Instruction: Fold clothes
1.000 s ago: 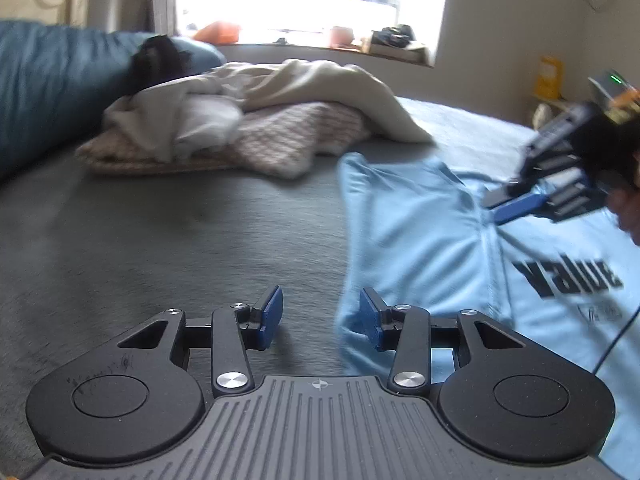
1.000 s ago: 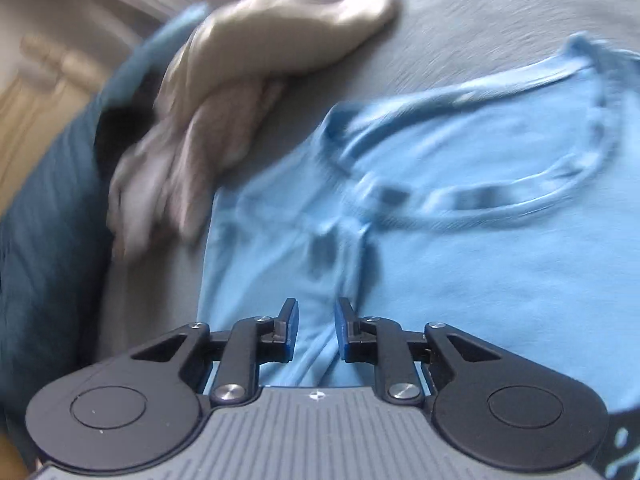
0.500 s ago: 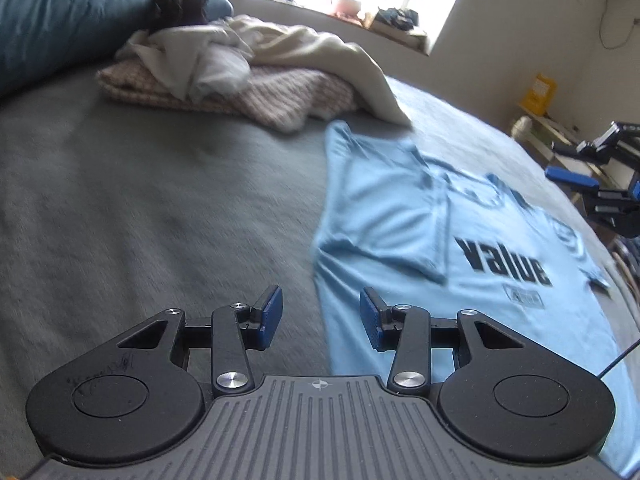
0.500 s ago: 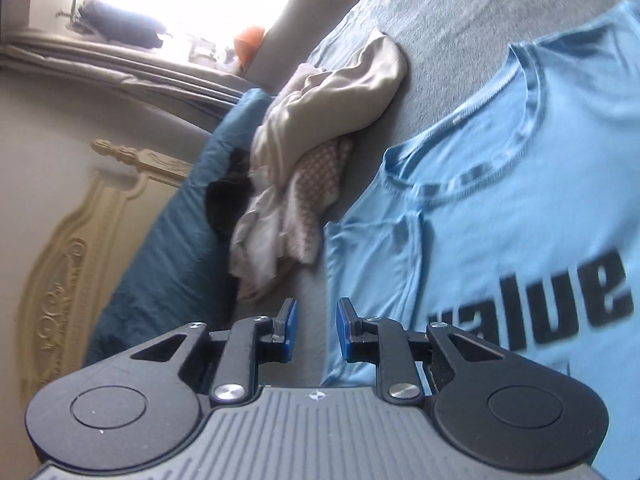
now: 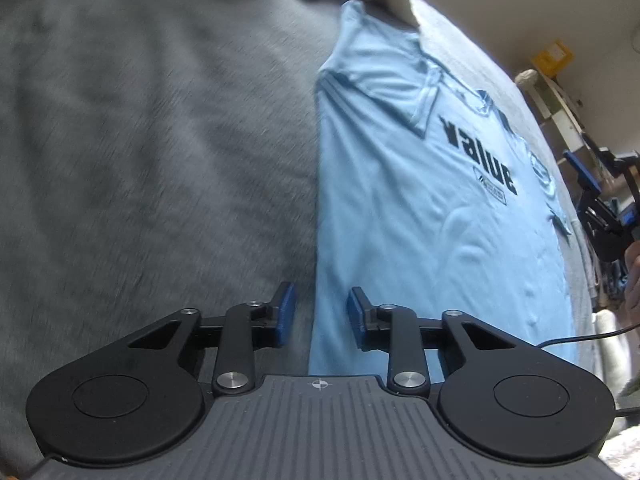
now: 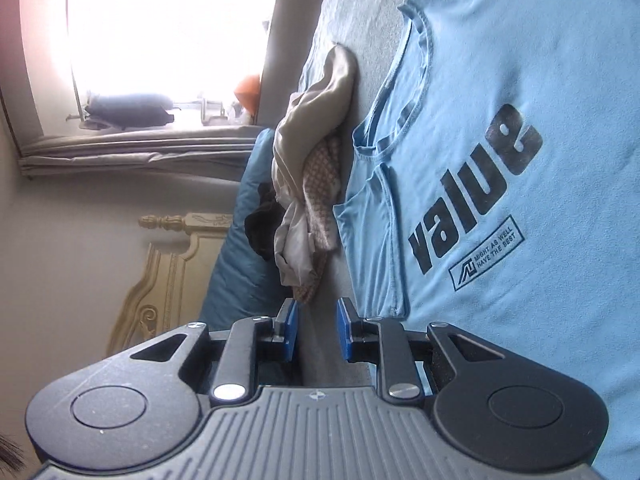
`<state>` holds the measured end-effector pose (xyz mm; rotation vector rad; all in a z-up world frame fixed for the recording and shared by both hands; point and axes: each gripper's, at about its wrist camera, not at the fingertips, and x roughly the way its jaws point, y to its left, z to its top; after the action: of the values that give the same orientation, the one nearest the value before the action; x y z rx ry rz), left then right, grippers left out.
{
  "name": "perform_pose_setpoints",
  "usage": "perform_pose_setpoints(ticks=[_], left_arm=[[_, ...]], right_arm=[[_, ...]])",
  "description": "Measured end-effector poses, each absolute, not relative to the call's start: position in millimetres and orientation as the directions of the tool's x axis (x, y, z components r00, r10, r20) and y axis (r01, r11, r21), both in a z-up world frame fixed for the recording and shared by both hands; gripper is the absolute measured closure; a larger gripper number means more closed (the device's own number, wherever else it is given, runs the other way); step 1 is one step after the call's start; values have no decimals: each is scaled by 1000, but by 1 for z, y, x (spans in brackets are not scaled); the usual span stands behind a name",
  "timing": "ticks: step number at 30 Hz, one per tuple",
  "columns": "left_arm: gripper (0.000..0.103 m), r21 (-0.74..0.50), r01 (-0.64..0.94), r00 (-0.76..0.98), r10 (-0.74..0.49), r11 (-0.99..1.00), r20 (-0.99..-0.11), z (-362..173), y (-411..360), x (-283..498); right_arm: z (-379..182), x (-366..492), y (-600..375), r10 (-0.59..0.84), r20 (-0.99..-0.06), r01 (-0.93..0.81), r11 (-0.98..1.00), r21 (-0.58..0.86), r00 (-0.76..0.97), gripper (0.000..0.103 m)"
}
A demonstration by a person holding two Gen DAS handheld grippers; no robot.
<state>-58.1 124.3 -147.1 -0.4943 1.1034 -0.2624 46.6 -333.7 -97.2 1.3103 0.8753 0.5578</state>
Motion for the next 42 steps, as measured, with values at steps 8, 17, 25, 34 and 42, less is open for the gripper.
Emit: perform_pose_setpoints(ticks=[8,17,25,34,42], left_arm=[[73,-470,-57,382,-416,881,-826,-135,135,-69],[64,-192,151,514,-243,970,-823,-77,96,7],[59,72,565,549,-310,822,-776,-43,-69,75],[59,275,832,520,-502,483,-692,-63,-263,87],[59,263,877,476,-651,401,-591,-112,-388,89]], right_arm=[[-95,38,-350,759,-193,105,163,981,622,79],[-107,22,-405,625,-369,218,307,926,687,75],[-103,20,-507,342,-535,361,457,813,772,68],[-103,59,-594,134,-678,467,630,621,723,63],[-84,146,-607,169,-719,234,874,425,674,56]])
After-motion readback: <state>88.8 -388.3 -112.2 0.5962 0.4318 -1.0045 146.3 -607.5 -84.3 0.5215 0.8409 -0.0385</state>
